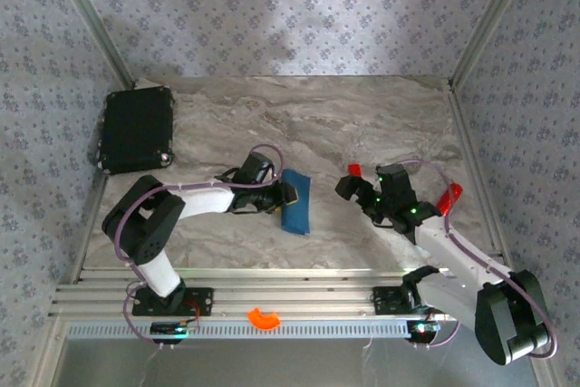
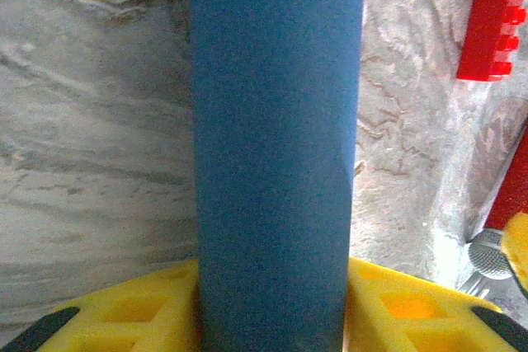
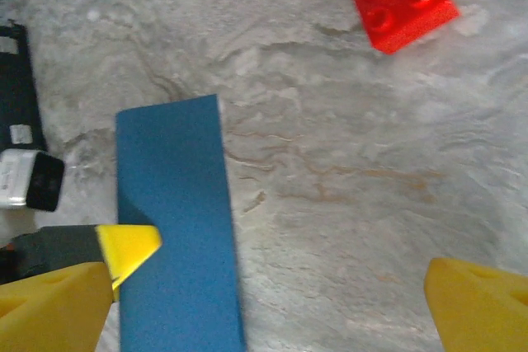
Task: Fold a paper plane with a square sheet of paper (pick it up from the middle)
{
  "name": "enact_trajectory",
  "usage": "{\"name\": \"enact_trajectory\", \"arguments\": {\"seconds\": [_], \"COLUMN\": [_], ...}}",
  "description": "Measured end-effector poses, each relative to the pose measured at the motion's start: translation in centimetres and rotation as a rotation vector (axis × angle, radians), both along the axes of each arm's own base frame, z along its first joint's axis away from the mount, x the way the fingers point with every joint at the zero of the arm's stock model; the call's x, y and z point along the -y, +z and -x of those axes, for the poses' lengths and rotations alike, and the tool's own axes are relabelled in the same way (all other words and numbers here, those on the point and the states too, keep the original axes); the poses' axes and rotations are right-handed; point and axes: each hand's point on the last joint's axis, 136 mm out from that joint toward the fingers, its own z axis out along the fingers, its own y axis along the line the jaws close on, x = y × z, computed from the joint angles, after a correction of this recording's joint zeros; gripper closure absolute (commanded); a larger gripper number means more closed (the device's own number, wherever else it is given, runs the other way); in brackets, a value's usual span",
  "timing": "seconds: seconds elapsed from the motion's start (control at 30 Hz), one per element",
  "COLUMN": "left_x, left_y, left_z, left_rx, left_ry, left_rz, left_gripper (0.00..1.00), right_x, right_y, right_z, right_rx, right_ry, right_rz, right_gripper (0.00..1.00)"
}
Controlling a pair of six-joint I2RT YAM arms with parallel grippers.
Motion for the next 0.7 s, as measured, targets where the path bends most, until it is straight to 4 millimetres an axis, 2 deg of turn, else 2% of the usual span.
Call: {"name": "enact_trajectory", "arguments": {"seconds": [0.17,0.23,0.33,0.5,0.7], "left_x": [-1.5,-1.7,-2.1,-3.8,-5.1], "left_y": [-1.2,-1.1,-0.9,-0.9,-1.0], "left_z": [0.4,0.2,0.0,0.1,0.2], "left_rx": [-0.005,0.008,0.036,0.064,0.084], "left_ry": [-0.015,-0.025,-0.042,-0.046,-0.059], "left_rz": [-0.105,-0.133,-0.184,-0.273,-0.346], "left_gripper": [0.45,0.37,0.32,0.32,0.39], "right_x": [-0.6,-0.7,-1.3,-2.2,-2.9], "right_y": [0.4,0.5,0.9,1.5,1.3], "right_z": [0.0,0.0,-0.1,-0.1,-0.2], "right_rx": [0.033,0.043,0.066,0.108,0.112], "right_ry": [0.019,0.027,0.047,0.087,0.111], "right_rz": [-0.018,-0.021,-0.034,-0.065,-0.069], "right_gripper": [0.01,0.01,0.04,0.07,0.08]}}
